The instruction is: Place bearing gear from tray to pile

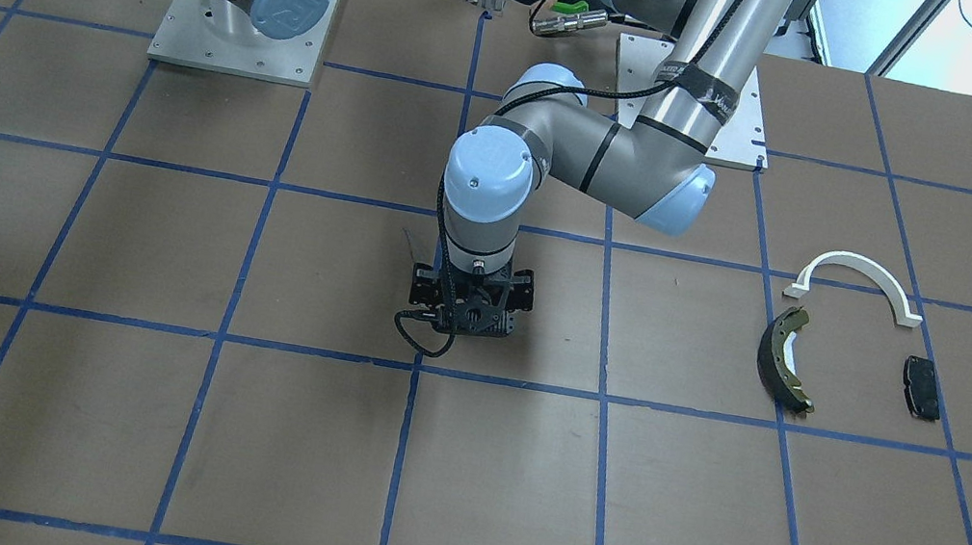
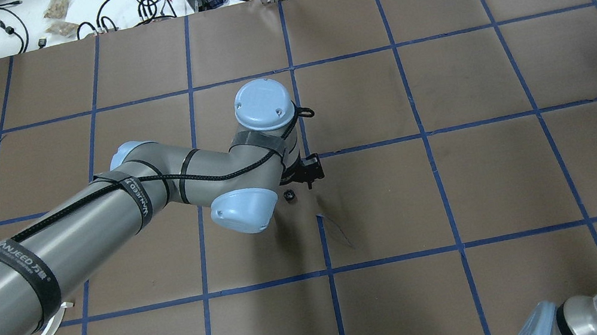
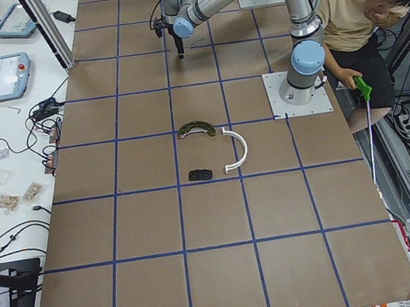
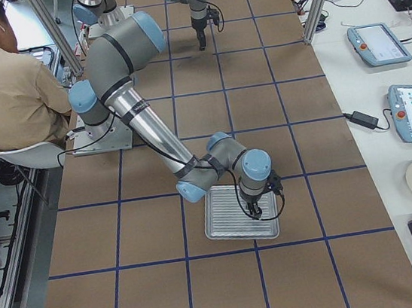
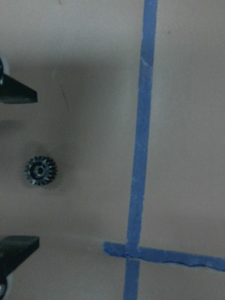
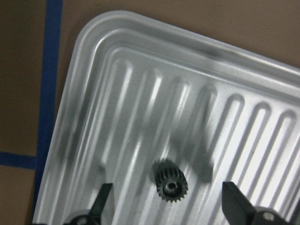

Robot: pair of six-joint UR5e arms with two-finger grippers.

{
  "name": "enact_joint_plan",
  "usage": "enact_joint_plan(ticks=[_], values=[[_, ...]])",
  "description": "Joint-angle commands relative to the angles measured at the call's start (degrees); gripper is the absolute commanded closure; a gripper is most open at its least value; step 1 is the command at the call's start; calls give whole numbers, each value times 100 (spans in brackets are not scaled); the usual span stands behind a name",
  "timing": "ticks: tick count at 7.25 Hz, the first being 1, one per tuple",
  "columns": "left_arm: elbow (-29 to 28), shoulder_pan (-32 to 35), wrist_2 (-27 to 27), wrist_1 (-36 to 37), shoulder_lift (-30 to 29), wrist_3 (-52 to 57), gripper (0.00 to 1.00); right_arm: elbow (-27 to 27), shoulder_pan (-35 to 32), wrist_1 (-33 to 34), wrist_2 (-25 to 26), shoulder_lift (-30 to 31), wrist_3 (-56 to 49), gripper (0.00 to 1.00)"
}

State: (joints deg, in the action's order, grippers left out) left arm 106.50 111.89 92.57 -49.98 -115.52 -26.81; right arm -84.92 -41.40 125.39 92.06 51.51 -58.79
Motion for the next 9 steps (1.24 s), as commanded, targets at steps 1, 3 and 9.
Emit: enact_joint_plan(ticks=[1, 3, 9], values=[[-24, 0, -11, -3, -111, 35, 7, -7, 0, 3, -4, -53, 25, 48], [-15, 0, -3, 75, -129, 26, 10, 64, 0, 20, -3, -62, -45, 83], [-15, -18, -29, 76, -129, 158, 100, -146, -753, -357, -39, 491, 868, 100]])
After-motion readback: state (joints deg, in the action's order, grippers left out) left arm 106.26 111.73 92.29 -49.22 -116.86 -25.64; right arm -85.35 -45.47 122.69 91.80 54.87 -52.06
